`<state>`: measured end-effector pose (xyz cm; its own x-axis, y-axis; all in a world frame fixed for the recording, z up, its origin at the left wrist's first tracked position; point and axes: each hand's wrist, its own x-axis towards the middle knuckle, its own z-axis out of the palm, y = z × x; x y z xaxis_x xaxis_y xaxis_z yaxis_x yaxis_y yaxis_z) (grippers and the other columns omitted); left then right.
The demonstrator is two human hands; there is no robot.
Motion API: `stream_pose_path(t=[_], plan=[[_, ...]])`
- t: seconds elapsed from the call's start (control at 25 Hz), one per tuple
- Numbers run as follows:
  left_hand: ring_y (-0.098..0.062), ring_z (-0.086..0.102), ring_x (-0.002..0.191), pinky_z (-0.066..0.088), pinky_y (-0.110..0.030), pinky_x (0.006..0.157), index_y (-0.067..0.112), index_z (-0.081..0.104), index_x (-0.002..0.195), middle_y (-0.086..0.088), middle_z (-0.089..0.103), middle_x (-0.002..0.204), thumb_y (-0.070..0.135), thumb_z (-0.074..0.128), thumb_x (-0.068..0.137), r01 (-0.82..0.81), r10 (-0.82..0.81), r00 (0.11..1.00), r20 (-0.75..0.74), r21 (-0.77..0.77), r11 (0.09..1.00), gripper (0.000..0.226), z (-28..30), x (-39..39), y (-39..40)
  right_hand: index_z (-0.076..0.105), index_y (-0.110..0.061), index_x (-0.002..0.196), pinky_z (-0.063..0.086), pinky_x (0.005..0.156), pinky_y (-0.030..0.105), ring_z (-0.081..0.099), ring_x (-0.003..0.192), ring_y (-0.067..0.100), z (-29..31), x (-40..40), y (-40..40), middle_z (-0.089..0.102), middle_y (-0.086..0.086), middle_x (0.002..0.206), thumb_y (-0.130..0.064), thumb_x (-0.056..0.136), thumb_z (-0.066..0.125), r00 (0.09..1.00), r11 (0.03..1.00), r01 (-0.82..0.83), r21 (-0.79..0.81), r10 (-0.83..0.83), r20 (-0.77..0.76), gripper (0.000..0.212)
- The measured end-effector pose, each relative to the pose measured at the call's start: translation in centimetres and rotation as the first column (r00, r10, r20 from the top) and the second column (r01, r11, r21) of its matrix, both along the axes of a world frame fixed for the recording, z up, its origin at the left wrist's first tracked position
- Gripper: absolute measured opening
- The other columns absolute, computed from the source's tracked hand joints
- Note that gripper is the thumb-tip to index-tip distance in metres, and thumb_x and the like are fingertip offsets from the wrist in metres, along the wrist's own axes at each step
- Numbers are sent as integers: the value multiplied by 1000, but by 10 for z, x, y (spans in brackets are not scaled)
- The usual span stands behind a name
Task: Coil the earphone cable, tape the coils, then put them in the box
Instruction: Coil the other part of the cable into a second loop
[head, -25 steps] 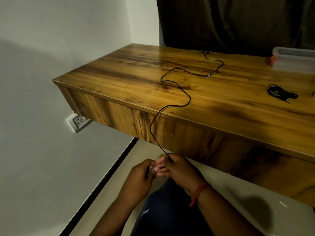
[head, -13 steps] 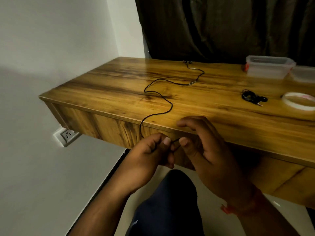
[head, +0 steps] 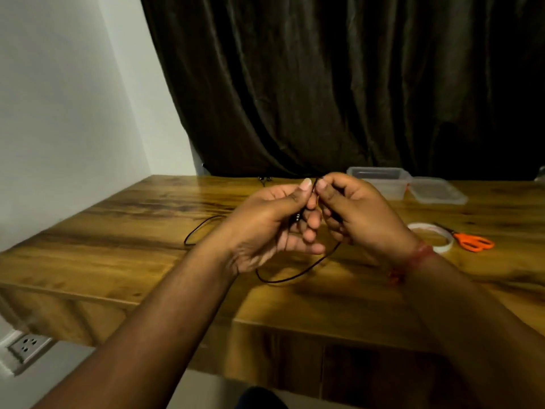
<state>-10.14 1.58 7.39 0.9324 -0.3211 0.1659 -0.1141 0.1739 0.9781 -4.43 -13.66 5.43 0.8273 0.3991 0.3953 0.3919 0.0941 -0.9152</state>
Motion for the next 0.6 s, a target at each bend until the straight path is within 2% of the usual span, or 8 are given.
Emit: stream_pose_path(t=[0.12,0.24,0.32,0.4,0.48,0.6], plan=[[-10,59,55,61,-33,64,7,56,87,-4,60,66,23,41,102,39,-39,999,18,-5,999,26,13,57,-12,59,-20,75,40,50,20,50,48,1,12,47,-6,58,-9,56,-9,100,46,988,982,94,-166,-72,136,30],[-15,67,60,62,-38,71,2,59,91,-8,68,70,15,43,101,-3,3,1000,-1,-145,989,22,12,107,-29,64,-19,94,45,71,15,61,73,-10,-2,79,-15,65,-13,80,0,95,47,943,915,250,-318,-155,295,26],[-20,72,69,60,-40,77,0,59,93,-13,72,77,10,43,100,-49,45,999,-24,-233,971,20,3,133,-35,66,-18,100,46,78,26,62,85,0,-23,92,-20,69,-6,93,-9,95,51,897,847,392,-359,-266,353,19],[-24,73,79,60,-40,80,-2,58,95,-17,73,86,8,43,101,-92,83,996,-42,-300,949,19,-7,149,-38,65,-16,101,46,79,32,61,91,14,-34,96,-25,69,0,99,-23,97,53,874,775,455,-439,-296,385,15],[-26,73,85,59,-40,82,-2,57,97,-19,73,92,7,41,101,-127,114,992,-57,-368,921,19,-19,161,-40,63,-18,95,46,74,35,60,84,16,-37,99,-31,68,0,90,-30,98,51,858,712,483,-510,-266,440,18],[-26,73,89,59,-39,85,-2,58,99,-18,73,94,7,40,102,-220,220,974,-47,-407,887,20,-35,170,-41,60,-22,87,49,68,41,59,73,16,-37,97,-34,65,-2,78,-33,96,50,825,669,520,-532,-231,516,17]])
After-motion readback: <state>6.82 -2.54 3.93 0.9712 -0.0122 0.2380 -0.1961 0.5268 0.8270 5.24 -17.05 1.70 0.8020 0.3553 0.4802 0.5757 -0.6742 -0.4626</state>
